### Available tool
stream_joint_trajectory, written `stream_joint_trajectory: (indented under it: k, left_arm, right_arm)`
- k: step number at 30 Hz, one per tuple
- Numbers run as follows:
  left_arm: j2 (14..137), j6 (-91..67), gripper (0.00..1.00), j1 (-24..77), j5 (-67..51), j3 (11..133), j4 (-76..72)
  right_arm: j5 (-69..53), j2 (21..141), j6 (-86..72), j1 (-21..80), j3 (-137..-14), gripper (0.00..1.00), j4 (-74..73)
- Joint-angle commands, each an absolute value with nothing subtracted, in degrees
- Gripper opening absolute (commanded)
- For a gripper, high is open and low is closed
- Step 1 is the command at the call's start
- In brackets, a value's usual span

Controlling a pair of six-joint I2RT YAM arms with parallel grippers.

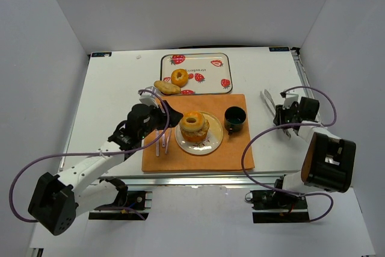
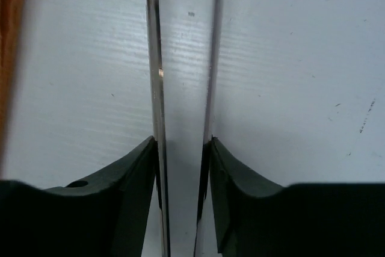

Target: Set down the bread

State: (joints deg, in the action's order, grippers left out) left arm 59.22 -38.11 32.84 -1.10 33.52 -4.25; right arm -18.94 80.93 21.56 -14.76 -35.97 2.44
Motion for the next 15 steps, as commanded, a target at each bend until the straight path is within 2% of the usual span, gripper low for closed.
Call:
stream_joint_trajectory:
  k: [1,5,7,9,12,13,15]
  left_arm:
    - [60.29,-36.47,0.71,33.57,1.93,35.16,-2.99]
    - [61.08,-36.13,0.71,33.84,2.55,35.77,-2.46]
    - [61.17,-35.34,0.72,33.84,2.81,36.38,-1.41]
    - [61.08,-34.55,0.72,34.01,2.38,36.83,-1.05]
    - [60.38,-32.88,0.73,34.98,2.11,36.65,-1.67]
    - [60.12,-32.35,0.78,35.33,2.28,36.48,-1.93]
    - [59.51,-31.12,0.82,36.82,2.72,36.04,-3.16]
  right_arm:
    - [-16.44,84.18,26.19,-14.85,-34.45,0.46,2.91]
    - [-17.13,85.87,26.98,-16.52,-35.59,0.64,0.45]
    - [-17.75,84.65,26.89,-16.79,-36.65,0.81,-1.65]
    - [-19.5,82.11,27.33,-16.87,-38.83,0.89,-3.86]
    - [-19.6,79.64,26.64,-16.88,-43.4,0.89,-9.04]
    - [-18.21,78.85,26.11,-16.79,-47.07,0.9,-9.92]
    - [-17.49,78.58,25.58,-16.61,-51.48,0.89,-12.56]
